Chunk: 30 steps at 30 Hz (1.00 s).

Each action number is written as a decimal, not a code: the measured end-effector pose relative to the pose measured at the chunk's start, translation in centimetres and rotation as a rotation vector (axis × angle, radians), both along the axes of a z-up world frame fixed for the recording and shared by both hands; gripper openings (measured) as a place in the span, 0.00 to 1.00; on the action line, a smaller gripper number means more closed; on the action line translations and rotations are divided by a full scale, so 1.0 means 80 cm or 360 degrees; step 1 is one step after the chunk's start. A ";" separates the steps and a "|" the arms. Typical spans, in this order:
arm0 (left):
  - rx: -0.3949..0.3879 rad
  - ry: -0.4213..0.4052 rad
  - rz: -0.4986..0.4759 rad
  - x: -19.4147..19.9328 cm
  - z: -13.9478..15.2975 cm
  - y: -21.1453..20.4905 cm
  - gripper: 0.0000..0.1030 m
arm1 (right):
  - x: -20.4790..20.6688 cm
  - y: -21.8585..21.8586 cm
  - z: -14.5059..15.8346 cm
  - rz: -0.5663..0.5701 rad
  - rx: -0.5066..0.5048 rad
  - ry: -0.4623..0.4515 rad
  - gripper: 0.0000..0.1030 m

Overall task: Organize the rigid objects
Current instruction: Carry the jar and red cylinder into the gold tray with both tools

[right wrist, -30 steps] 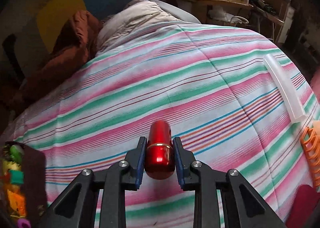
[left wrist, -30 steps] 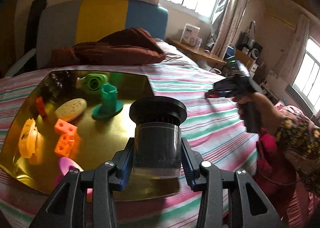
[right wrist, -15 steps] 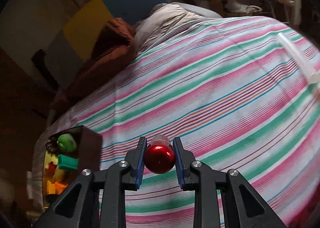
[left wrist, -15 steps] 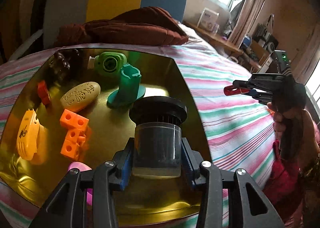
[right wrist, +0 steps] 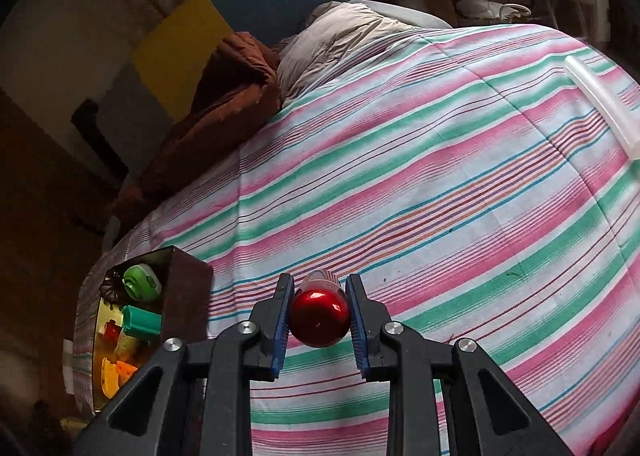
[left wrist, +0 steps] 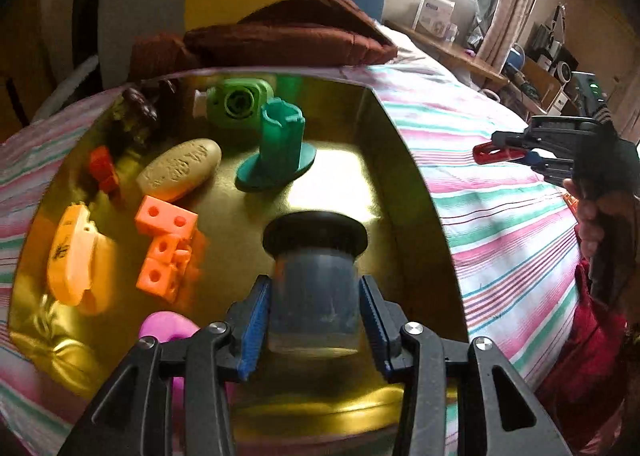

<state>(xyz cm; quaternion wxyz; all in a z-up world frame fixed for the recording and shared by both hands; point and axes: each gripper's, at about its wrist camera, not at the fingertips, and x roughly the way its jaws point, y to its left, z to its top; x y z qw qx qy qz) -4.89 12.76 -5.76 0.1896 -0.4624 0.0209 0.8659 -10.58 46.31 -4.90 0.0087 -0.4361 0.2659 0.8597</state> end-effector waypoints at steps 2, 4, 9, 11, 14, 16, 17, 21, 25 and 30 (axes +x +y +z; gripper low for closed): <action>0.0000 0.0053 -0.0004 0.011 0.006 -0.003 0.45 | 0.000 -0.001 0.000 0.0005 -0.0002 0.0004 0.26; -0.0003 0.0078 -0.0011 0.018 0.011 -0.006 0.45 | 0.001 0.000 0.001 0.0009 -0.0001 0.0004 0.26; 0.0137 0.0187 0.0057 0.027 0.039 -0.026 0.45 | 0.003 -0.002 0.002 0.0025 0.0004 0.0017 0.26; 0.0191 0.0211 0.0076 0.030 0.047 -0.033 0.45 | 0.004 -0.003 0.003 0.0032 -0.0004 0.0031 0.26; 0.0280 0.0247 0.0090 0.040 0.059 -0.050 0.45 | 0.004 -0.009 0.006 0.0076 -0.0009 0.0060 0.26; 0.0293 0.0255 0.0115 0.044 0.064 -0.058 0.45 | 0.004 -0.017 0.008 0.0121 -0.0007 0.0078 0.26; 0.0291 0.0256 0.0128 0.048 0.066 -0.062 0.45 | 0.004 -0.021 0.010 0.0149 -0.0005 0.0088 0.26; 0.0224 0.0253 0.0178 0.060 0.063 -0.074 0.45 | 0.008 -0.045 0.024 0.0281 -0.0002 0.0178 0.26; 0.0205 0.0294 0.0200 0.069 0.062 -0.090 0.45 | 0.020 -0.075 0.046 0.0398 -0.0012 0.0248 0.26; 0.0171 0.0330 0.0249 0.073 0.059 -0.101 0.45 | 0.033 -0.136 0.068 0.0599 0.0025 0.0263 0.26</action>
